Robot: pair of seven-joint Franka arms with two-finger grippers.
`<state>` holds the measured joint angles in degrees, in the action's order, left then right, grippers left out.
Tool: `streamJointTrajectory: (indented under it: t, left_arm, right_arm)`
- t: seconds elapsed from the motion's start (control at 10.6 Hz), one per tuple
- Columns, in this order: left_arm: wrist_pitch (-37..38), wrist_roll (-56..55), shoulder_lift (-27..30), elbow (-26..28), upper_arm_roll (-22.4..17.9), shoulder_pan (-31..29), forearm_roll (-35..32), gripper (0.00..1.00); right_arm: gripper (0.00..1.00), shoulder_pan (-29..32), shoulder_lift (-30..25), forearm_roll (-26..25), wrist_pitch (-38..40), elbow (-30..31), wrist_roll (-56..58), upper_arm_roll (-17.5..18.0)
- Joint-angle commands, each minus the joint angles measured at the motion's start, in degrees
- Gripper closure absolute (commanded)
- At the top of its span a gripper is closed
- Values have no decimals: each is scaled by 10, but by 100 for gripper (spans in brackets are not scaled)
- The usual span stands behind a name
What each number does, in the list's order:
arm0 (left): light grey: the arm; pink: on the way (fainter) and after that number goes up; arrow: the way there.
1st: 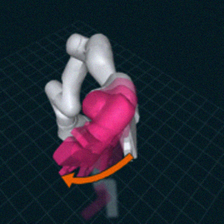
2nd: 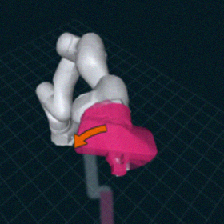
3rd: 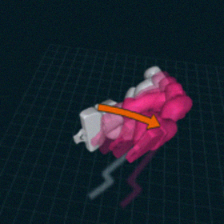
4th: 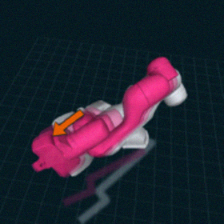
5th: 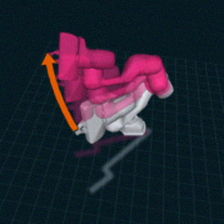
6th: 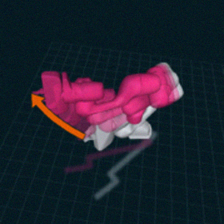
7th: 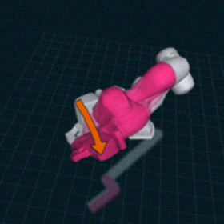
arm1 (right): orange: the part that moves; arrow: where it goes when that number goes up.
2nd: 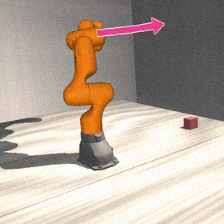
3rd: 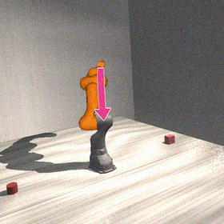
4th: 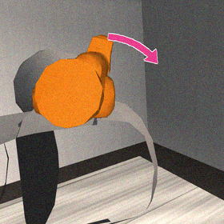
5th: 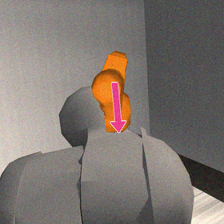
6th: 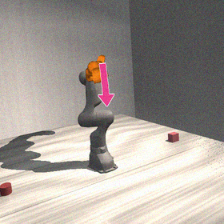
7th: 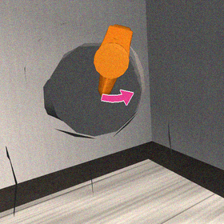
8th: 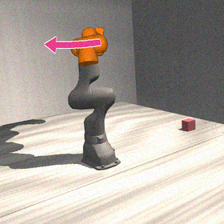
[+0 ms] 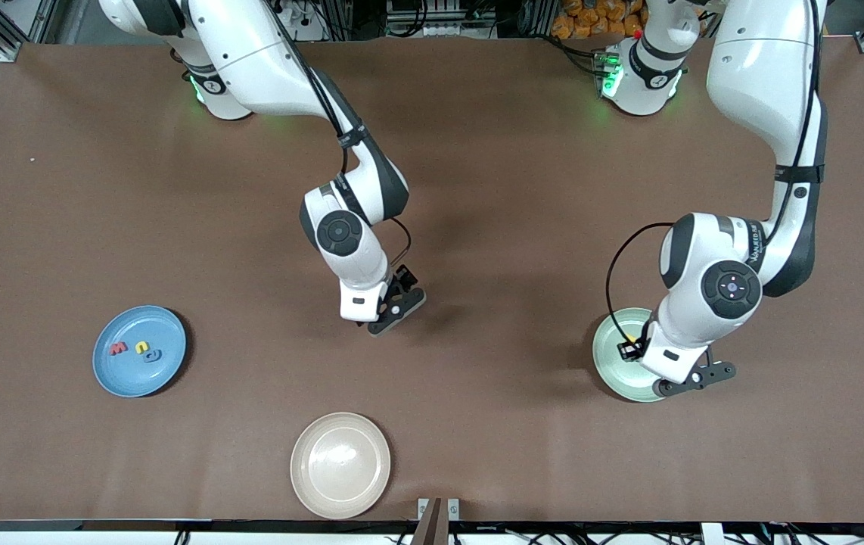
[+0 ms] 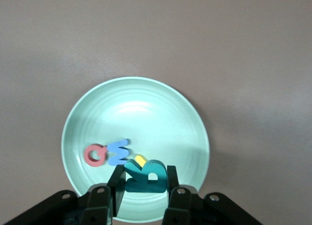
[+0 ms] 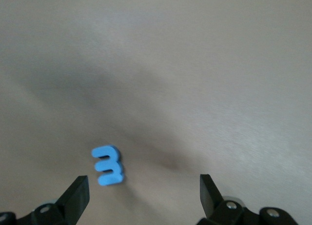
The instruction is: Sort upper and lower case letters into plates
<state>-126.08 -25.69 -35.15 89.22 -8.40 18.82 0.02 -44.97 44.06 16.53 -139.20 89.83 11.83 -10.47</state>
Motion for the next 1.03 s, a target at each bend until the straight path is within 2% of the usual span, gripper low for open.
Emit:
streamJointTrajectory:
  t: [0.0, 0.19, 0.47, 0.66, 0.94]
  left_arm:
    - [0, 63, 10, 3, -26, 7, 15, 0]
    - [5, 67, 36, -1, -31, 7, 15, 0]
    - [42, 70, 106, -4, -43, 7, 10, 0]
    - [77, 70, 152, -5, -46, 7, 9, 0]
    - [122, 121, 212, -5, -57, 6, 9, 0]
  right_arm:
    - [0, -9, 29, 4, 5, -25, -27, 7]
    - [0, -15, 44, 3, 2, -31, -37, 7]
    - [0, -23, 49, 4, 0, -32, -40, 7]
    - [99, -24, 49, 3, -2, -33, -39, 7]
    - [100, -23, 48, 1, -3, -33, -38, 7]
